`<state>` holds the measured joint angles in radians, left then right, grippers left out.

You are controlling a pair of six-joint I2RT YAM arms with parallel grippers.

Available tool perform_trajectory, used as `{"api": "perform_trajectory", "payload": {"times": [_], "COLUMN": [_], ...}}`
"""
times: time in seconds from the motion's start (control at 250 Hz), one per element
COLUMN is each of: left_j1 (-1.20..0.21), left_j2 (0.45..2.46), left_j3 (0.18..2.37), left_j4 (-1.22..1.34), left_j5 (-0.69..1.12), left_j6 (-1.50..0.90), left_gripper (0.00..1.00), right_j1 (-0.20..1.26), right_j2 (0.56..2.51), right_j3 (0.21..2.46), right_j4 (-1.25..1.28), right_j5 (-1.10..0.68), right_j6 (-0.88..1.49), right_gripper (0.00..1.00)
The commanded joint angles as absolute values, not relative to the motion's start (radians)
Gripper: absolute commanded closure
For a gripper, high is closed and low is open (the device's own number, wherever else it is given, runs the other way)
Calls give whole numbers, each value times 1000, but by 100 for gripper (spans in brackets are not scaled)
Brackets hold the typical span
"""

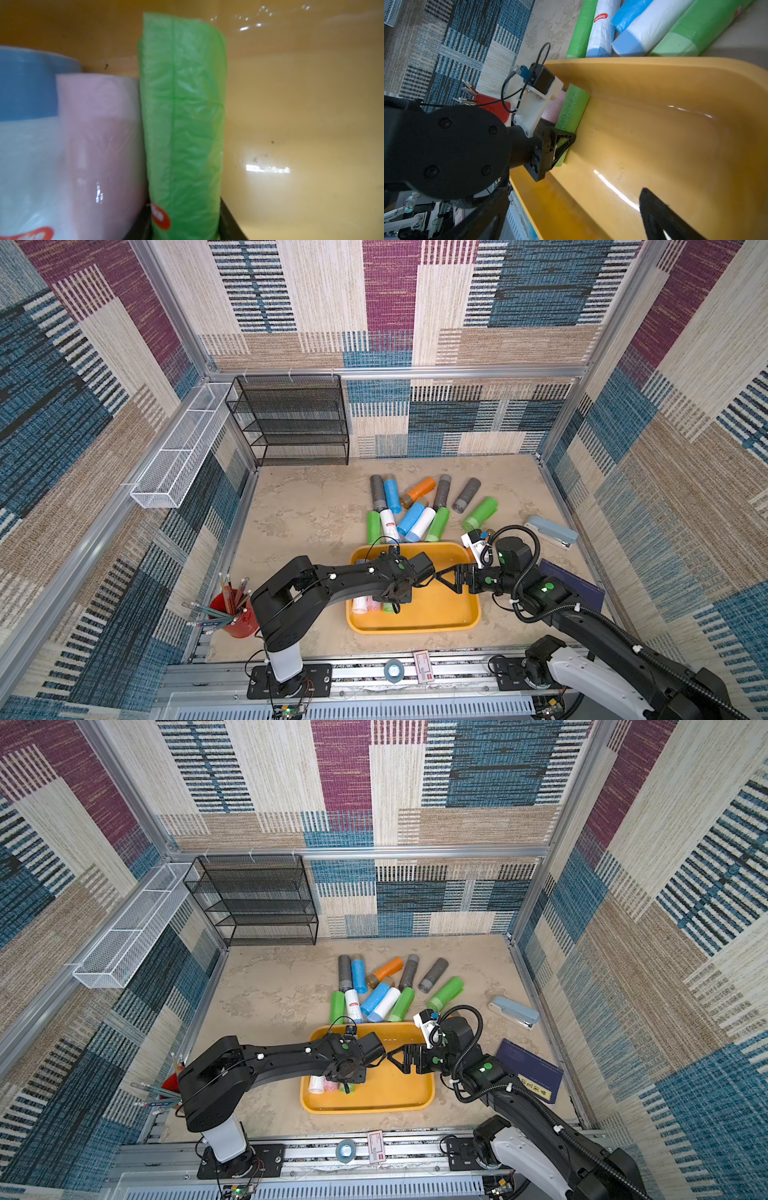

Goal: Put the roll of trash bags into the storage box
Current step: Place the roll of trash bags in the storage box.

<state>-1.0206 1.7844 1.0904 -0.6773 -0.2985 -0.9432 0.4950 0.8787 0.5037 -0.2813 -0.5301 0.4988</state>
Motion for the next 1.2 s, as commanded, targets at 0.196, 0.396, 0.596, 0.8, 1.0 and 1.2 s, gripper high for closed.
{"api": "perform_trajectory", "payload": {"times": [0.196, 0.396, 0.596, 0.8, 1.0, 1.2], "left_j1": [-1019, -1019, -1019, -1019, -1019, -1019], "left_j2": [1792, 1780, 1765, 1741, 1727, 1718], "left_j3": [1090, 1091, 1092, 1093, 1095, 1101], "left_j4": [-708, -715, -727, -739, -744, -749], "left_j5": [-299, -304, -306, -314, -318, -321], "left_j6": [-953, -951, -947, -946, -942, -936], "left_gripper": [60, 59, 55, 54, 53, 52], "right_j1": [496, 496, 495, 496, 496, 496], "right_j2": [883, 886, 889, 890, 894, 890], "right_j3": [509, 516, 515, 524, 525, 525], "right_j4": [-263, -263, -257, -259, -257, -260], "right_j5": [-523, -524, -525, -528, -534, -530], "right_j6": [498, 496, 500, 497, 499, 497], "right_gripper": [1, 1, 1, 1, 1, 1]}}
